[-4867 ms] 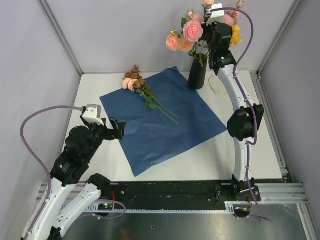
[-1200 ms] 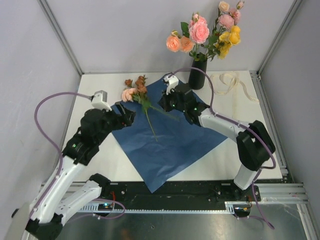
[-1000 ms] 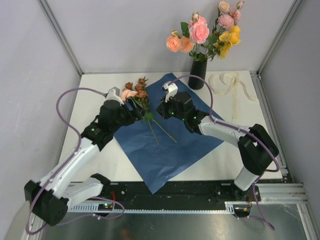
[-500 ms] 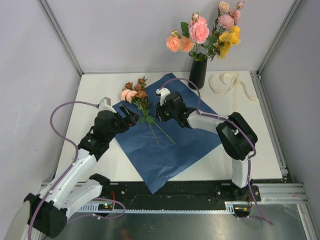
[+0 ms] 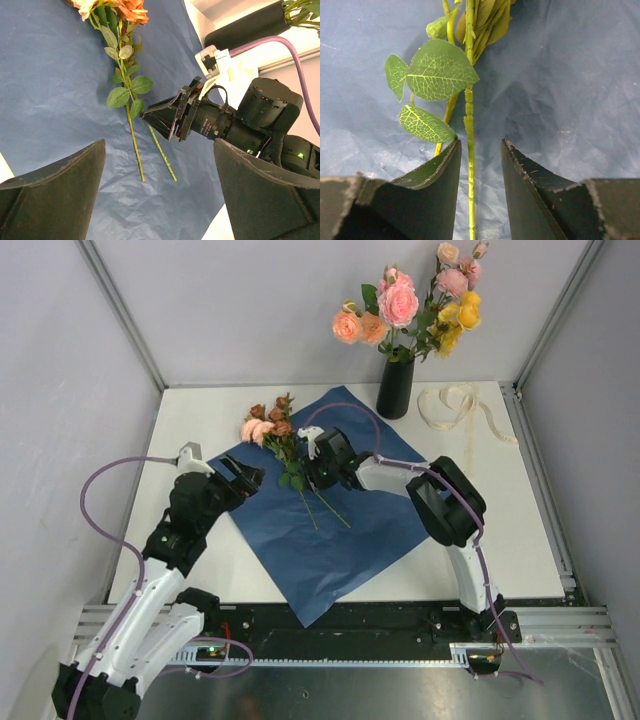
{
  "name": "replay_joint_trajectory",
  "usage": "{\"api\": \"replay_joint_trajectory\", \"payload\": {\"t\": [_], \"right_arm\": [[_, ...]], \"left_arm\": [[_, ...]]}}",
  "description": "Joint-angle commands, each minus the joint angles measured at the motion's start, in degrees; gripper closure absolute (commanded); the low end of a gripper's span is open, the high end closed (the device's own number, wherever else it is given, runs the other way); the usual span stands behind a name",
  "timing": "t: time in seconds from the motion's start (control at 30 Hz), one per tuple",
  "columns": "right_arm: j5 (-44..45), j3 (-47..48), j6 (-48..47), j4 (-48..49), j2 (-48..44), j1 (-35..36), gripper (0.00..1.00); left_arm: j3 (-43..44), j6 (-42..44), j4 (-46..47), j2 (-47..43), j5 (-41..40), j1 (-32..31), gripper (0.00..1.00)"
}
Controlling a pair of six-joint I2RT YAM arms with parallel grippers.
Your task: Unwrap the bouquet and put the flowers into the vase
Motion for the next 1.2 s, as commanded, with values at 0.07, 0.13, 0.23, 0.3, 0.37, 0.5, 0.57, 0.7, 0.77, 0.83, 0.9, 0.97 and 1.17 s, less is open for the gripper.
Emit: {"api": "replay_joint_trajectory", "payload": {"t": [0.07, 0.13, 0.23, 0.3, 0.37, 0.5, 0.57, 0.7, 0.77, 0.83, 0.9, 0.97, 1.17], "right_arm": [[0.4, 4.9, -1.1, -3.1, 2.9, 0.7, 0.58], [1.0, 5.6, -1.2, -3.6, 3.7, 1.0, 0.59], [2.0, 6.4, -1.4, -4.2, 4.8, 1.2, 0.64], [2.5, 6.4, -1.5, -3.6, 4.7, 1.4, 0.74], [3.2, 5.9, -1.6, -2.3, 3.8, 1.5, 0.88], [3.1, 0.9, -1.8, 5.4, -1.7, 1.5, 0.99], [1.9, -1.5, -1.4, 9.5, -4.8, 1.4, 1.00], [-1.7, -7.3, -0.8, 20.1, -10.2, 1.4, 1.00], [-2.4, -9.5, -0.8, 24.8, -11.9, 1.7, 1.00], [-1.1, -10.3, -0.3, 26.6, -13.0, 2.0, 1.00], [0.0, -11.2, 1.0, 28.5, -13.9, 2.1, 1.00], [0.8, -12.4, 2.5, 30.9, -14.6, 2.1, 1.00], [1.0, -17.0, 8.2, 37.9, -18.0, 2.3, 1.00]], "left_arm": [[-1.0, 0.6, -0.3, 0.5, 1.8, 1.1, 0.07], [-1.0, 0.6, -0.3, 0.6, 2.0, 1.1, 0.08], [-1.0, 0.6, -0.3, 0.7, 2.2, 1.3, 0.08], [-1.0, 0.6, -0.3, 0.8, 2.2, 1.4, 0.09], [-0.9, 0.7, -0.3, 1.0, 2.5, 1.6, 0.10], [-0.3, 0.2, -0.3, 1.7, 4.4, 2.3, 0.13], [0.3, -0.1, -0.3, 1.8, 5.3, 2.7, 0.13], [1.4, -0.1, -0.3, 2.4, 5.8, 3.3, 0.15], [1.7, -0.1, -0.2, 2.7, 5.8, 3.5, 0.15], [1.9, -0.2, -0.3, 3.3, 5.7, 3.7, 0.15], [2.2, -0.3, -0.1, 4.4, 5.9, 3.9, 0.14], [2.8, -0.2, 0.3, 5.8, 6.5, 4.0, 0.13], [4.5, 2.1, 4.0, 8.5, 9.0, 4.0, 0.12]]}}
